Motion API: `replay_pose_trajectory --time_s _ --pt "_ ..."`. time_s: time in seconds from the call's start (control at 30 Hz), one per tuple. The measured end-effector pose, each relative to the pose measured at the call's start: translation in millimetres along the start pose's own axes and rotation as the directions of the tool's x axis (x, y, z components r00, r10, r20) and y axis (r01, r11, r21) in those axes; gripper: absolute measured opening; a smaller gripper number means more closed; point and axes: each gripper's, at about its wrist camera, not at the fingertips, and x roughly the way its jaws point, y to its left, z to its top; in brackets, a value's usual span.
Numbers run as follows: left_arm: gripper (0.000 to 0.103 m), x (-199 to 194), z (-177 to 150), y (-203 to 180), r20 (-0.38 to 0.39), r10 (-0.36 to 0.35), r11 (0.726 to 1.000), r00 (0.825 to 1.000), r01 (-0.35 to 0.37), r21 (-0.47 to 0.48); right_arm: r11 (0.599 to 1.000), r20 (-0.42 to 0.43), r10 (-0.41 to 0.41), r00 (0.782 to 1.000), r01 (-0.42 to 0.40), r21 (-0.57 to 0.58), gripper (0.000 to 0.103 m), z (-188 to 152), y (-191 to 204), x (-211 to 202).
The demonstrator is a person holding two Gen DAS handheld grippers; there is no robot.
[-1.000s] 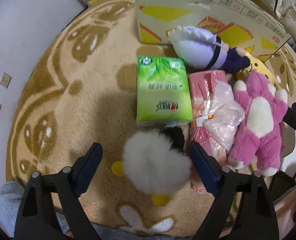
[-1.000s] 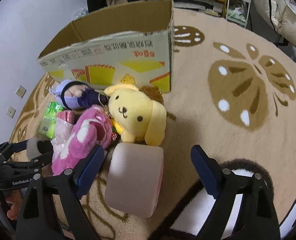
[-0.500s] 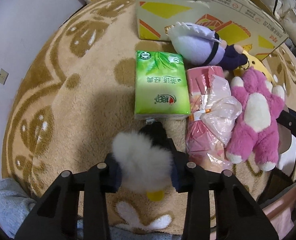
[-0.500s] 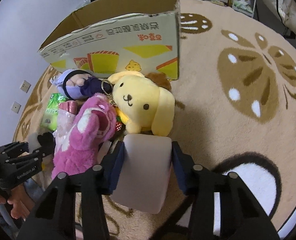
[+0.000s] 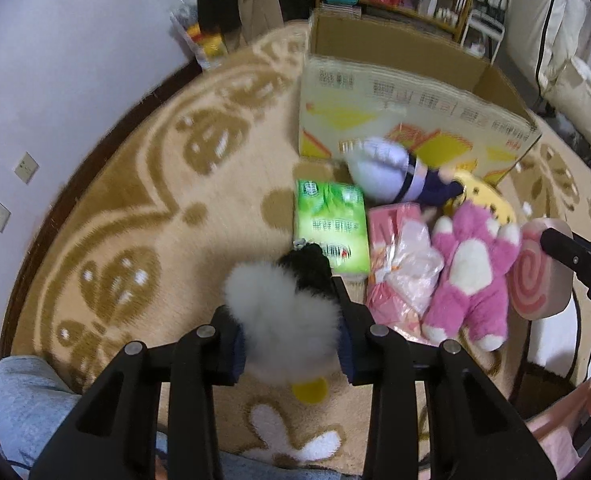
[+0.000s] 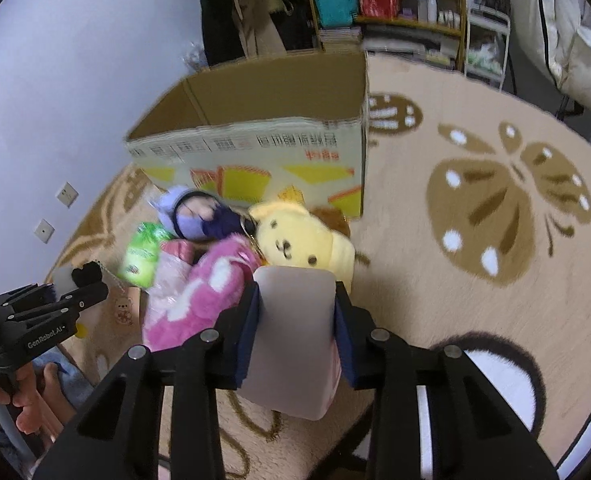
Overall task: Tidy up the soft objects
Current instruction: 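Carry both plushes over the box and open the left gripper to drop the pom-pom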
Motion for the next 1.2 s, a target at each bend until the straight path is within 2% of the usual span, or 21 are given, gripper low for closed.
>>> replay_pose_trajectory --time_s 0.1,0.23,0.3,0.37,0.53,0.63,0.87,1.0,1.13,1.2 --pt "0.034 -20 2 0 0.088 0.011 1.0 0.996 -0.011 -0.003 1.0 0.059 0.006 0.998 -0.005 -0.017 0.037 2 3 -13" --pt "0.034 -42 8 -1 0.197 0.003 1.0 0.98 -0.003 0.004 0.999 0.129 0.021 0.991 -0.017 -0.035 0.036 5 8 -29" --pt "0.034 -51 12 -3 0.244 0.004 1.0 0.97 -0.008 0.014 0.999 0.157 0.028 0.987 -0.022 -0.04 0.036 7 9 -36" --pt "0.034 -58 18 -7 0.297 0.03 0.998 0.954 -0.043 0.039 0.999 0.185 0.036 0.982 -0.028 -0.045 0.036 11 10 -44" --pt "0.034 -72 34 -21 0.381 0.058 0.992 0.923 -0.097 0.084 0.996 0.253 0.033 0.967 -0.012 -0.084 0.036 26 17 -60" --pt "0.035 -74 45 -28 0.411 0.075 0.988 0.908 -0.124 0.095 0.995 0.287 0.032 0.957 -0.002 -0.103 0.036 37 21 -67" --pt "0.035 -67 80 -35 0.441 0.092 0.985 0.893 -0.146 0.09 0.988 0.33 -0.007 0.944 0.057 -0.143 0.037 65 27 -64" --pt "0.035 -61 100 -38 0.46 0.097 0.985 0.883 -0.15 0.082 0.987 0.343 -0.009 0.939 0.063 -0.148 0.037 88 28 -57" --pt "0.035 -52 123 -42 0.461 0.073 0.988 0.884 -0.128 0.089 0.983 0.363 -0.008 0.932 0.074 -0.168 0.037 112 32 -50" --pt "0.035 -50 132 -45 0.471 0.065 0.988 0.88 -0.124 0.096 0.983 0.372 0.0 0.928 0.069 -0.172 0.037 121 33 -45"
